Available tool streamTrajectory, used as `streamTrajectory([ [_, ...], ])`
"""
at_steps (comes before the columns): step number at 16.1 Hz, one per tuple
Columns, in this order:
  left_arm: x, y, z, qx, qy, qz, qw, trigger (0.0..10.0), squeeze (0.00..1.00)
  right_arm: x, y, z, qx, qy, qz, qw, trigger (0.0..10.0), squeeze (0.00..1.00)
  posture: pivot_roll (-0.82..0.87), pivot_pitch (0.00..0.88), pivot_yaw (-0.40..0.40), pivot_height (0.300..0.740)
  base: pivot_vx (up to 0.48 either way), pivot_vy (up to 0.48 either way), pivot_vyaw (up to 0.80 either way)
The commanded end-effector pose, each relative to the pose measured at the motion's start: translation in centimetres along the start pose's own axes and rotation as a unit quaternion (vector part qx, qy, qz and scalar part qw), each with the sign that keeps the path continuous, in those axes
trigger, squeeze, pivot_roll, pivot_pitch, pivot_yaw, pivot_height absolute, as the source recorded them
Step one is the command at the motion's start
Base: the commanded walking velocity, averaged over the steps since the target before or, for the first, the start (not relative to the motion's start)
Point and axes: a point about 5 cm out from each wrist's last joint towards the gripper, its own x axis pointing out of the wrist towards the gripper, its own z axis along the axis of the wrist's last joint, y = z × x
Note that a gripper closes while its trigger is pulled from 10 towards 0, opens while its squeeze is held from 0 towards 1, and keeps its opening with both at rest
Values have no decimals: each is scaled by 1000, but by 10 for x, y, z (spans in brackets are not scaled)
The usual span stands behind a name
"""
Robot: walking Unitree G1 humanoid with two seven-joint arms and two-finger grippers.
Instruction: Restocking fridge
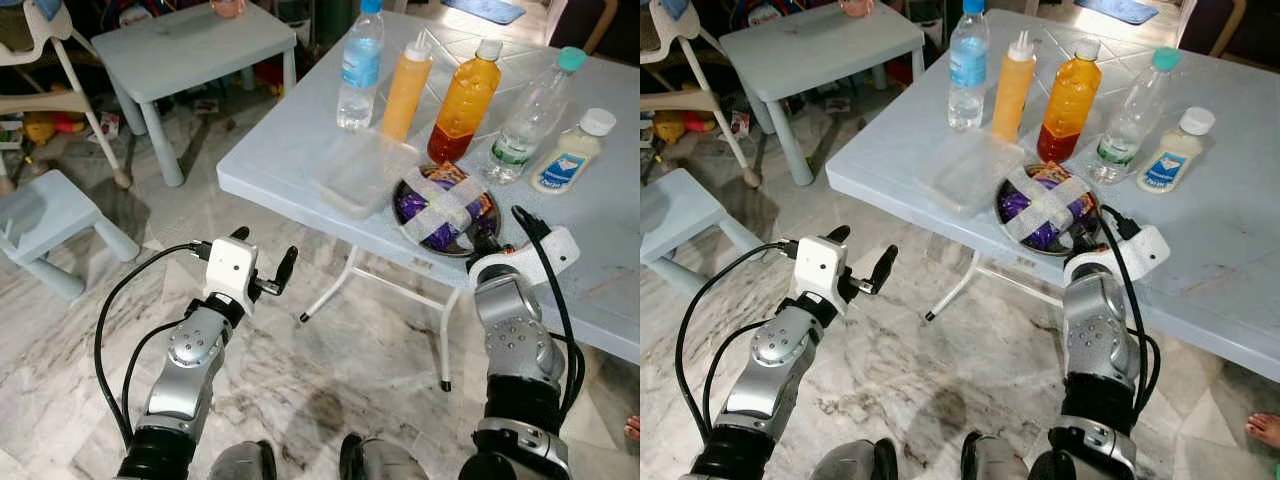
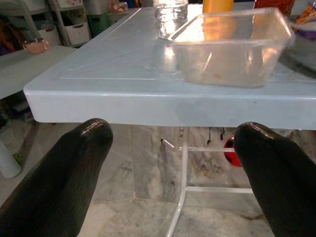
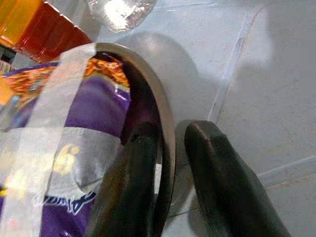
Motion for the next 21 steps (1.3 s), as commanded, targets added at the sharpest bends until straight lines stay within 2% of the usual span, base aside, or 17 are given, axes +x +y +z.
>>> streamTrajectory([
  [1, 0, 0, 2, 8, -3, -8, 1000, 10000, 0, 2, -25, -16, 12, 49, -60, 997, 0, 0, -15, 140, 5, 740, 0, 0, 0],
  [6, 0, -2, 2, 8, -4, -10, 1000, 10000, 0, 7, -28, -7, 27, 35, -81, 996, 0, 0, -15, 142, 3, 740, 0, 0, 0],
  [11, -2, -2, 1, 5, -1, -8, 1000, 10000, 0, 6, -32, 10, 43, -21, -106, 993, 0, 0, -18, 148, 3, 740, 0, 0, 0],
  [13, -4, -1, 0, 3, 2, -5, 1000, 10000, 0, 4, -35, 10, 44, -25, -110, 993, 0, 0, -19, 148, 4, 740, 0, 0, 0],
  [14, -5, -1, -2, -1, 9, 3, 1000, 10000, 0, 2, -35, 10, 40, -27, -109, 993, 0, 0, -20, 146, 5, 740, 0, 0, 0],
  [17, -7, 2, -7, -11, 25, 25, 999, 10000, 0, -12, -31, 4, -9, -40, -78, 996, 0, 0, -16, 140, 0, 740, 0, 0, 0],
  [20, -10, 2, -11, -15, 35, 29, 999, 10000, 0, -29, -34, -7, -29, -23, -68, 997, 0, 0, -16, 133, -5, 740, 0, 0, 0],
  [21, -11, 1, -13, -17, 40, 29, 999, 10000, 0, -34, -41, -16, -36, -6, -72, 997, 0, 0, -21, 129, -3, 740, 0, 0, 0],
])
